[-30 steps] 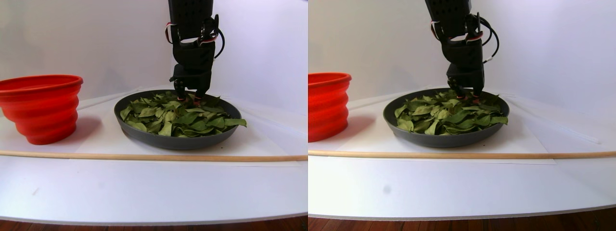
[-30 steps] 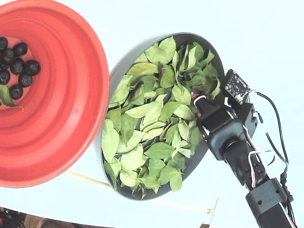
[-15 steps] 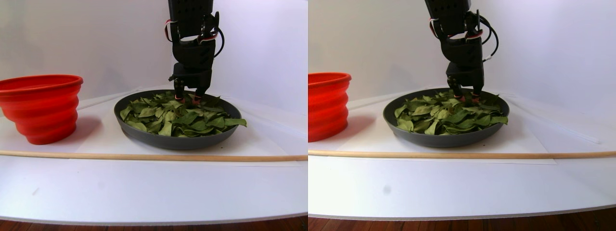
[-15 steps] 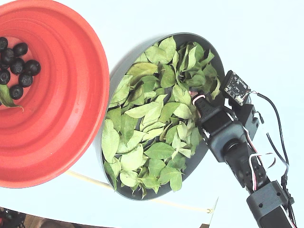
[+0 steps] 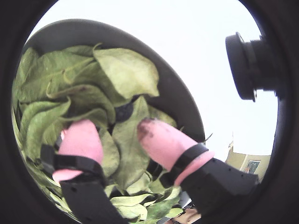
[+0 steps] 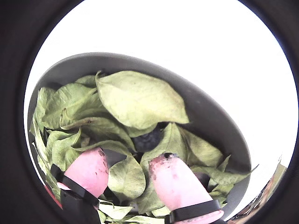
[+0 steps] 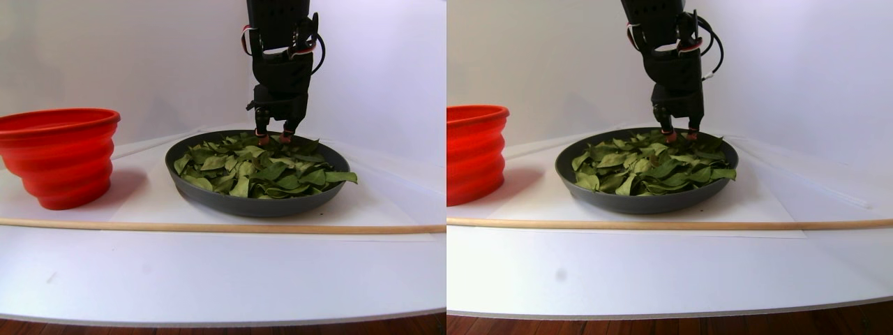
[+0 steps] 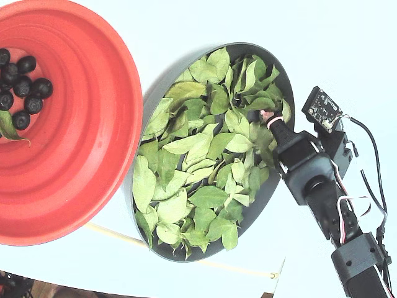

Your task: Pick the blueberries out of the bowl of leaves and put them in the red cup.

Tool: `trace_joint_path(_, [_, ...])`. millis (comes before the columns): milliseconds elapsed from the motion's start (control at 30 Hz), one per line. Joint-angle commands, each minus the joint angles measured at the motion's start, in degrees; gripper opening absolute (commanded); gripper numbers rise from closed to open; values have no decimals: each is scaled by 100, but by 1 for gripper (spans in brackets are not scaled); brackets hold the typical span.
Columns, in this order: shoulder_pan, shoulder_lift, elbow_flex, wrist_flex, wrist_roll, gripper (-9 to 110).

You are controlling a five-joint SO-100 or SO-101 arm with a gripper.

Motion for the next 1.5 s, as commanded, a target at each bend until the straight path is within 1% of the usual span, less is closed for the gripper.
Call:
trace_joint_path(0, [211, 193, -325, -185, -62, 17])
trace_joint_path(533, [264, -281, -545, -360, 0, 16])
trace_joint_path(1467, [167, -580, -976, -378, 176, 17])
